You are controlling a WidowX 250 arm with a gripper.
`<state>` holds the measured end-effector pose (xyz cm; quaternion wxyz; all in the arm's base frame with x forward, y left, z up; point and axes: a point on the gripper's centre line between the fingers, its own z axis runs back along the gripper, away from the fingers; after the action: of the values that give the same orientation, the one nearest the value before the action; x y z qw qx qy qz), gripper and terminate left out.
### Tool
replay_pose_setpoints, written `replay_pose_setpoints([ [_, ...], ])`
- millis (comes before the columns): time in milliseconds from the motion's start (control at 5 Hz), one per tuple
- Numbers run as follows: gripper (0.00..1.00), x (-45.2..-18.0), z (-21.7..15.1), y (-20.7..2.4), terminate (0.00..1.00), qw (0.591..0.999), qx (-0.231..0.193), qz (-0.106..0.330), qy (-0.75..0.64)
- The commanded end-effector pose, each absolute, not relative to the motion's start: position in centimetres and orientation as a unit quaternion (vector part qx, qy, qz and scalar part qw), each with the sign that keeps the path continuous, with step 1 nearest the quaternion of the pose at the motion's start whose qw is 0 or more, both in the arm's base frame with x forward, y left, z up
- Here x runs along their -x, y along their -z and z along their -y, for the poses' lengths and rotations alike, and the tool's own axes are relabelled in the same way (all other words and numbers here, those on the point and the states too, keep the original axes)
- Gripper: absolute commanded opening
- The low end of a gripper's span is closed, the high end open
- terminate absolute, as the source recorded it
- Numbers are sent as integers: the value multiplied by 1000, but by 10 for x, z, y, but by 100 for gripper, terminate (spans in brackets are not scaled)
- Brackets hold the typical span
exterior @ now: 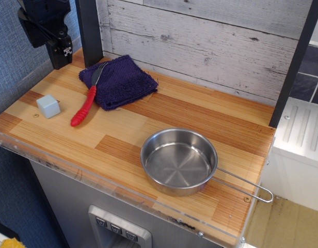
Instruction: Move red fork to upper right corner of table.
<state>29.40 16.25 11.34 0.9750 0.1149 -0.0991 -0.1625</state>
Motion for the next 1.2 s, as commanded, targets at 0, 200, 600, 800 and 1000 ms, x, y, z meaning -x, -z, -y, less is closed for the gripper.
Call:
replay_pose_setpoints([
  [0,100,-294,-162,-113,0,975,-115,99,163],
  [200,100,-289,-153,-105,0,979,-106,92,147],
  [600,100,-283,-128,-75,0,986,-82,81,122],
  [800,100,-284,-128,-65,0,987,-85,72,112],
  [1000,100,-288,-134,-58,0,988,-95,69,99],
])
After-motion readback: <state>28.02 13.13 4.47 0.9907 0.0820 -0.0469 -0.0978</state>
